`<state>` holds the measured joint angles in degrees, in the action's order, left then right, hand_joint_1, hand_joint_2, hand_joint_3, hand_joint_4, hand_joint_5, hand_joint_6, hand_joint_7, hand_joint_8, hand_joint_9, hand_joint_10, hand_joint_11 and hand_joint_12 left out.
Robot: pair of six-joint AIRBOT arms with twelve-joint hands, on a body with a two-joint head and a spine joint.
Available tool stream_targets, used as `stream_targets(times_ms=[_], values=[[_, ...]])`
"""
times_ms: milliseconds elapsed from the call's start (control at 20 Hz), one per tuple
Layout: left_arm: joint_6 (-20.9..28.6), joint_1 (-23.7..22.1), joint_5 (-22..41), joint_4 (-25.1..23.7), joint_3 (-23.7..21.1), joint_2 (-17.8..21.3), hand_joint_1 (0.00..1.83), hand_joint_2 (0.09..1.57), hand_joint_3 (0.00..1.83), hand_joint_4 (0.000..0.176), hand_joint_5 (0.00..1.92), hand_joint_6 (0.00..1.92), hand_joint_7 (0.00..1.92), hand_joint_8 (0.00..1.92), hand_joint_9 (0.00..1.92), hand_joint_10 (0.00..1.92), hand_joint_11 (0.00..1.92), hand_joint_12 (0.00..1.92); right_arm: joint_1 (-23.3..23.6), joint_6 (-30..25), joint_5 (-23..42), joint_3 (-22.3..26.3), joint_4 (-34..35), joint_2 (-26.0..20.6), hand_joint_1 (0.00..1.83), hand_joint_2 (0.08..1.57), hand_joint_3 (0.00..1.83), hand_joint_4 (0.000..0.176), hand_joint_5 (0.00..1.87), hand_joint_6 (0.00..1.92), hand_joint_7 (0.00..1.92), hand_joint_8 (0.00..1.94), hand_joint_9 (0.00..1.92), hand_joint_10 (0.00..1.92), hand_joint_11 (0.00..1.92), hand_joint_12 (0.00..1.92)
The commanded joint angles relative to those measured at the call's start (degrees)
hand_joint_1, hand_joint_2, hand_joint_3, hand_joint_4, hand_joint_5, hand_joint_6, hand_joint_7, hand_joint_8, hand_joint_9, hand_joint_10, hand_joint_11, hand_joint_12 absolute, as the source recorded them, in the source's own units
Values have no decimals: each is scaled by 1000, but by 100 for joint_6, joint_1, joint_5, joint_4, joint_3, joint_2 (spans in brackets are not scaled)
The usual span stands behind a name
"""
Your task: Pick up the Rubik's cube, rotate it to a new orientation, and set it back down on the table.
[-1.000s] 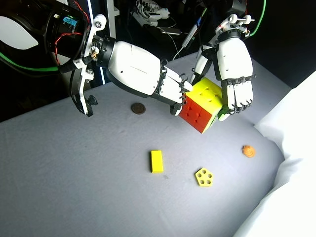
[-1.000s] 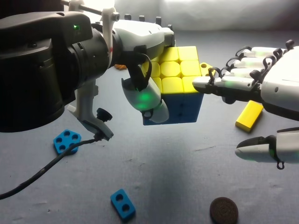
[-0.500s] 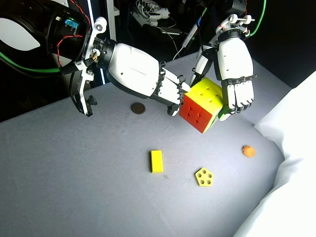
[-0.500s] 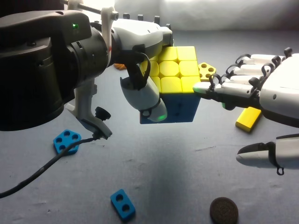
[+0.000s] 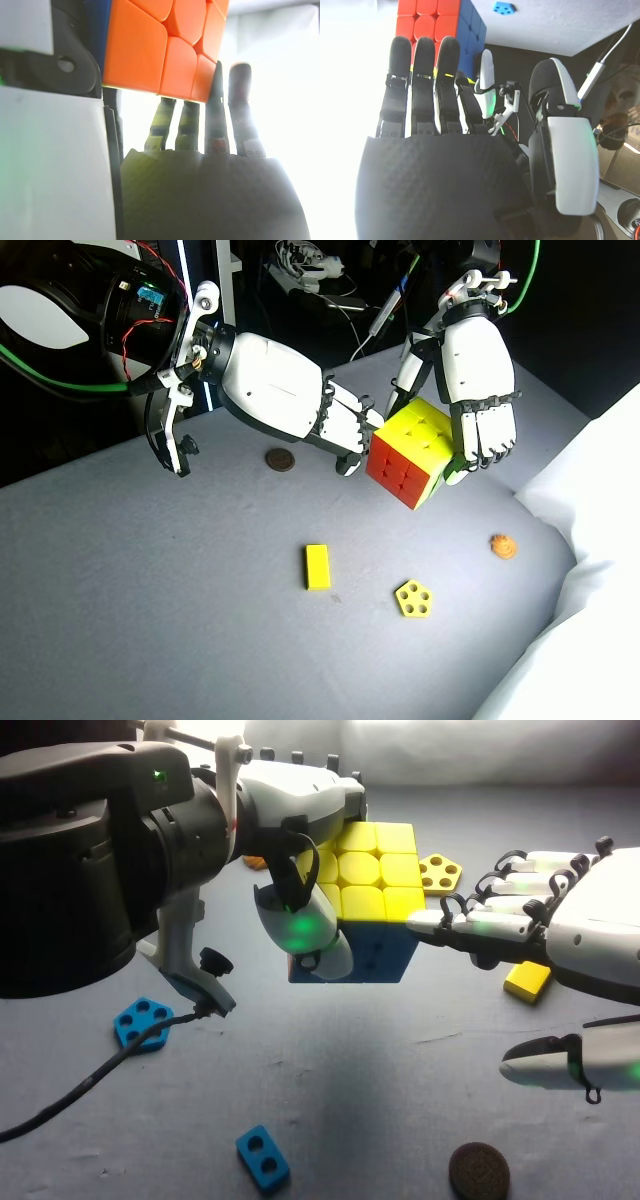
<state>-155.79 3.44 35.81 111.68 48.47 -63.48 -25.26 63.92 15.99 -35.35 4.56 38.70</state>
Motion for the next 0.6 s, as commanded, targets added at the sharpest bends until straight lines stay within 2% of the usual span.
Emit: stream_targets(times_ms=[0,200,300,550], values=[[74,-129,-216,-339,7,6,1175,981,0,0,196,1604,54,1846,51,1921,33,1921,20,0,478,-19,47,5,465,1198,0,0,87,1,171,1158,77,1128,0,1240],[74,-132,-215,-339,15,4,1210,1010,7,0,176,1615,69,1821,51,1906,1,1921,50,19,568,-55,82,34,461,1205,2,0,88,1,177,1146,75,1124,0,1220],[74,-133,-215,-339,16,5,1185,1020,9,0,160,1630,54,1845,41,1919,9,1921,245,20,570,-59,82,26,478,1194,0,0,89,5,197,1112,80,1130,0,1268],[74,-133,-215,-339,16,7,1167,984,0,0,186,1587,63,1828,55,1912,16,1921,671,-104,266,-38,85,-78,497,1198,0,0,110,8,177,1145,83,1134,0,1221]])
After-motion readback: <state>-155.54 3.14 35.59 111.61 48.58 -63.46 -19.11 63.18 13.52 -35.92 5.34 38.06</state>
